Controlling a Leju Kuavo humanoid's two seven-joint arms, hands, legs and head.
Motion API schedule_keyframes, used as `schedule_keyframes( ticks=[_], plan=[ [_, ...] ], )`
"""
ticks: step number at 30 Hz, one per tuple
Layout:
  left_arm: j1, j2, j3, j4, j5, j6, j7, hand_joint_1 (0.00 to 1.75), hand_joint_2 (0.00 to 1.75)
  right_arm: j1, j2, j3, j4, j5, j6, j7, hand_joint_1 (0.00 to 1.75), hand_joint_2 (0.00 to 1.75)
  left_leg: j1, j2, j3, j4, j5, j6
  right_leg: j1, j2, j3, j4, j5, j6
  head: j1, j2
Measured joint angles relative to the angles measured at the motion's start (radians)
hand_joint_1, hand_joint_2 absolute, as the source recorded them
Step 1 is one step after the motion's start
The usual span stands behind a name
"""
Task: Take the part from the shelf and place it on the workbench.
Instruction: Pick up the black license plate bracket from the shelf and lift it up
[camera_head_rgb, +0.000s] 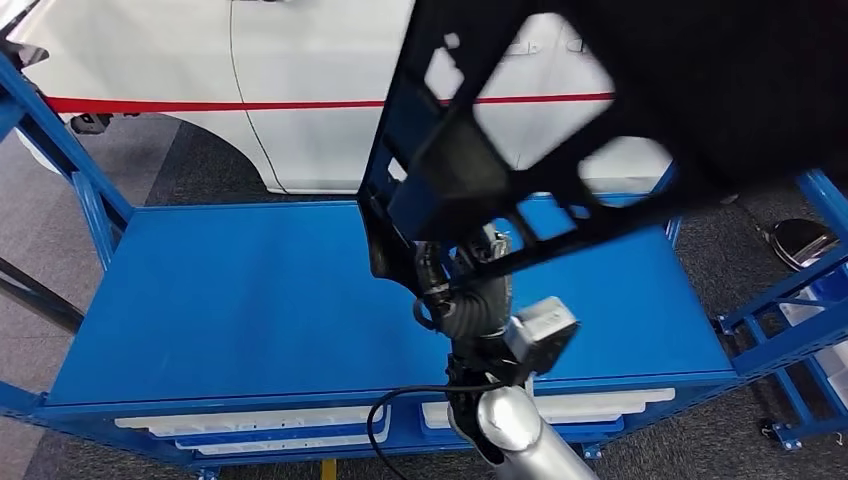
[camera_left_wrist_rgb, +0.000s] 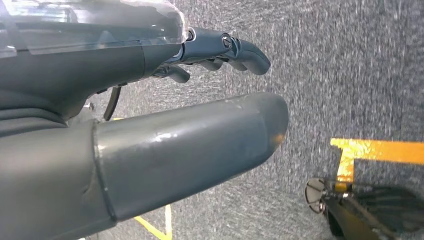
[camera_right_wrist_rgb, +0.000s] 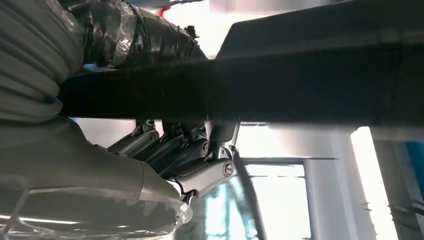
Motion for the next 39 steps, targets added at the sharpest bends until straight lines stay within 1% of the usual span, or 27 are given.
schedule_keyframes(
  ticks=[1, 2, 3, 5, 7, 9, 11, 13, 15, 16, 17, 18, 20, 21, 22, 23, 26, 27, 28, 30, 31, 32, 33, 34, 36, 37, 39],
  plan=[
    [0.000, 0.000, 0.005, 0.000, 0.003, 0.000, 0.001, 0.00, 0.00, 0.015, -0.006, 0.000, -0.041, -0.014, 0.004, -0.013, 1.75, 1.75, -0.001, 0.000, 0.000, 0.001, -0.001, 0.001, 0.000, 0.000, -0.021, 0.046, -0.013, 0.001, 0.000, 0.000],
    [0.000, -0.001, 0.010, 0.000, 0.004, 0.000, 0.001, 0.00, 0.00, 0.029, -0.012, 0.000, -0.074, -0.021, 0.007, -0.022, 1.75, 1.75, -0.001, 0.000, 0.001, 0.001, -0.001, 0.001, 0.000, 0.000, -0.026, 0.057, -0.006, 0.002, 0.000, 0.000],
    [-0.001, -0.001, 0.014, 0.000, 0.005, 0.000, 0.002, 0.00, 0.00, 0.039, -0.016, -0.001, -0.102, -0.025, 0.008, -0.028, 1.75, 1.75, -0.002, 0.000, 0.002, 0.002, -0.002, 0.001, 0.000, 0.000, -0.011, 0.028, 0.018, 0.000, 0.000, 0.000],
    [-0.001, -0.004, 0.022, 0.000, 0.009, -0.001, 0.002, 0.00, 0.00, 0.052, -0.023, -0.001, -0.145, -0.031, 0.008, -0.040, 1.75, 1.75, -0.003, 0.000, 0.004, 0.005, -0.005, -0.002, 0.001, -0.001, 0.058, -0.106, 0.080, -0.006, 0.000, 0.000],
    [-0.002, -0.007, 0.028, 0.000, 0.013, -0.002, -0.001, 0.00, 0.00, 0.064, -0.026, -0.001, -0.177, -0.037, 0.007, -0.054, 1.75, 1.75, -0.007, -0.001, 0.004, 0.010, -0.009, -0.010, 0.003, 0.000, 0.106, -0.204, 0.109, -0.016, 0.000, 0.000],
    [-0.002, -0.010, 0.033, 0.000, 0.014, -0.004, -0.006, 0.00, 0.00, 0.082, -0.028, -0.001, -0.199, -0.050, 0.007, -0.063, 1.75, 1.75, -0.009, -0.002, 0.004, 0.009, -0.010, -0.021, 0.007, 0.001, 0.112, -0.219, 0.109, -0.026, 0.000, 0.000],
    [-0.002, -0.012, 0.040, 0.000, 0.021, -0.003, -0.011, 0.00, 0.00, 0.107, -0.028, -0.001, -0.212, -0.067, 0.010, -0.061, 1.75, 1.75, -0.007, -0.001, 0.003, 0.017, -0.019, -0.033, 0.004, 0.000, 0.116, -0.225, 0.113, -0.037, 0.000, 0.000],
    [-0.003, -0.014, 0.052, 0.000, 0.034, -0.002, -0.015, 0.00, 0.00, 0.135, -0.029, -0.001, -0.216, -0.080, 0.013, -0.057, 1.75, 1.75, -0.004, 0.000, -0.024, 0.084, -0.065, -0.044, -0.001, -0.003, 0.120, -0.230, 0.116, -0.047, -0.001, 0.000],
    [-0.002, -0.017, 0.061, 0.000, 0.041, -0.001, -0.017, 0.00, 0.00, 0.162, -0.029, -0.001, -0.216, -0.085, 0.016, -0.056, 1.75, 1.75, -0.003, 0.000, -0.082, 0.212, -0.130, -0.052, -0.001, -0.004, 0.119, -0.230, 0.116, -0.051, -0.001, 0.000],
    [-0.002, -0.017, 0.065, 0.000, 0.043, 0.000, -0.017, 0.00, 0.00, 0.173, -0.029, -0.001, -0.216, -0.086, 0.018, -0.055, 1.75, 1.75, -0.002, 0.000, -0.106, 0.264, -0.148, -0.053, 0.000, -0.004, 0.118, -0.229, 0.115, -0.051, -0.001, 0.000],
    [-0.001, -0.018, 0.069, 0.000, 0.043, 0.002, -0.015, 0.00, 0.00, 0.184, -0.030, -0.001, -0.215, -0.084, 0.024, -0.052, 1.75, 1.75, -0.002, 0.000, -0.115, 0.285, -0.147, -0.054, 0.001, -0.004, 0.118, -0.229, 0.115, -0.052, -0.001, 0.000],
    [-0.001, -0.018, 0.073, 0.000, 0.044, 0.004, -0.012, 0.00, 0.00, 0.195, -0.031, -0.001, -0.213, -0.081, 0.034, -0.048, 1.75, 1.75, -0.003, 0.000, -0.105, 0.264, -0.125, -0.051, 0.001, -0.003, 0.120, -0.229, 0.114, -0.052, -0.001, 0.000],
    [-0.001, -0.018, 0.080, 0.000, 0.046, 0.010, -0.006, 0.00, 0.00, 0.231, -0.033, -0.001, -0.207, -0.070, 0.084, -0.056, 1.75, 1.75, -0.005, 0.000, -0.040, 0.131, -0.057, -0.040, 0.002, -0.003, 0.125, -0.229, 0.112, -0.050, -0.001, 0.000],
    [-0.002, -0.018, 0.085, 0.000, 0.049, 0.012, -0.005, 0.00, 0.00, 0.256, -0.034, -0.001, -0.203, -0.060, 0.128, -0.075, 1.75, 1.75, -0.008, 0.000, -0.007, 0.066, -0.033, -0.033, 0.004, -0.003, 0.126, -0.228, 0.110, -0.047, 0.000, 0.000],
    [-0.002, -0.019, 0.090, 0.000, 0.052, 0.013, -0.004, 0.00, 0.00, 0.284, -0.034, -0.001, -0.199, -0.048, 0.180, -0.102, 1.75, 1.75, -0.011, 0.000, 0.013, 0.022, -0.021, -0.027, 0.005, -0.004, 0.126, -0.227, 0.110, -0.043, 0.000, 0.000],
    [-0.003, -0.020, 0.097, 0.000, 0.056, 0.014, -0.003, 0.00, 0.00, 0.313, -0.034, -0.002, -0.194, -0.033, 0.233, -0.136, 1.75, 1.75, -0.014, -0.001, 0.022, 0.004, -0.020, -0.022, 0.005, -0.005, 0.126, -0.227, 0.110, -0.039, 0.000, 0.000],
    [-0.002, -0.026, 0.116, 0.000, 0.062, 0.014, 0.003, 0.00, 0.00, 0.395, -0.034, -0.007, -0.177, 0.007, 0.330, -0.237, 1.75, 1.75, -0.013, -0.001, 0.026, -0.007, -0.009, -0.008, 0.005, -0.004, 0.127, -0.225, 0.107, -0.022, 0.000, 0.000],
    [-0.002, -0.028, 0.121, 0.000, 0.063, 0.013, 0.005, 0.00, 0.00, 0.417, -0.035, -0.010, -0.173, 0.015, 0.339, -0.260, 1.75, 1.75, -0.010, 0.001, 0.027, -0.013, -0.003, -0.002, 0.006, -0.003, 0.122, -0.210, 0.091, -0.017, 0.000, 0.000],
    [-0.002, -0.030, 0.126, 0.000, 0.062, 0.012, 0.006, 0.00, 0.00, 0.437, -0.035, -0.014, -0.169, 0.021, 0.342, -0.275, 1.75, 1.75, -0.007, 0.003, 0.026, -0.019, 0.003, 0.003, 0.005, -0.002, 0.109, -0.174, 0.062, -0.012, 0.000, 0.000],
    [-0.003, -0.032, 0.131, 0.000, 0.062, 0.010, 0.009, 0.00, 0.00, 0.466, -0.037, -0.023, -0.161, 0.024, 0.343, -0.283, 1.75, 1.75, -0.007, 0.007, 0.017, -0.018, 0.008, 0.008, 0.001, -0.001, 0.062, -0.055, -0.011, -0.004, 0.000, 0.000],
    [-0.003, -0.032, 0.134, 0.000, 0.062, 0.010, 0.010, 0.00, 0.00, 0.477, -0.039, -0.027, -0.156, 0.024, 0.343, -0.283, 1.75, 1.75, -0.008, 0.008, 0.011, -0.015, 0.010, 0.009, 0.000, -0.001, 0.039, 0.002, -0.037, -0.001, 0.000, 0.000],
    [-0.003, -0.032, 0.137, 0.000, 0.062, 0.010, 0.011, 0.00, 0.00, 0.485, -0.040, -0.030, -0.153, 0.024, 0.342, -0.283, 1.75, 1.75, -0.008, 0.009, 0.004, -0.011, 0.012, 0.008, -0.002, -0.001, 0.031, 0.031, -0.045, 0.001, 0.000, 0.000],
    [-0.003, -0.033, 0.139, 0.000, 0.062, 0.009, 0.011, 0.00, 0.00, 0.492, -0.042, -0.034, -0.150, 0.024, 0.342, -0.283, 1.75, 1.75, -0.008, 0.010, -0.004, -0.006, 0.014, 0.007, -0.004, -0.001, 0.043, 0.022, -0.034, 0.002, 0.000, 0.000],
    [-0.003, -0.034, 0.142, 0.000, 0.062, 0.009, 0.012, 0.00, 0.00, 0.496, -0.043, -0.037, -0.148, 0.024, 0.339, -0.283, 1.75, 1.75, -0.008, 0.010, -0.011, 0.000, 0.016, 0.006, -0.006, -0.001, 0.074, -0.025, -0.008, 0.003, 0.000, 0.000],
    [-0.004, -0.036, 0.146, 0.000, 0.060, 0.009, 0.012, 0.00, 0.00, 0.504, -0.044, -0.041, -0.147, 0.021, 0.327, -0.283, 1.75, 1.75, -0.009, 0.010, -0.023, 0.013, 0.019, 0.000, -0.006, -0.001, 0.151, -0.158, 0.037, -0.001, 0.000, 0.000],
    [-0.004, -0.036, 0.148, 0.000, 0.059, 0.008, 0.012, 0.00, 0.00, 0.508, -0.044, -0.042, -0.149, 0.017, 0.318, -0.284, 1.75, 1.75, -0.010, 0.009, -0.028, 0.018, 0.021, -0.005, -0.005, 0.000, 0.173, -0.201, 0.049, -0.005, 0.000, 0.000],
    [-0.004, -0.036, 0.150, 0.000, 0.056, 0.007, 0.008, 0.00, 0.00, 0.518, -0.045, -0.045, -0.156, 0.005, 0.305, -0.286, 1.75, 1.75, -0.012, 0.008, -0.032, 0.019, 0.029, -0.018, 0.000, 0.001, 0.175, -0.220, 0.059, -0.016, 0.000, 0.000]
  ],
)
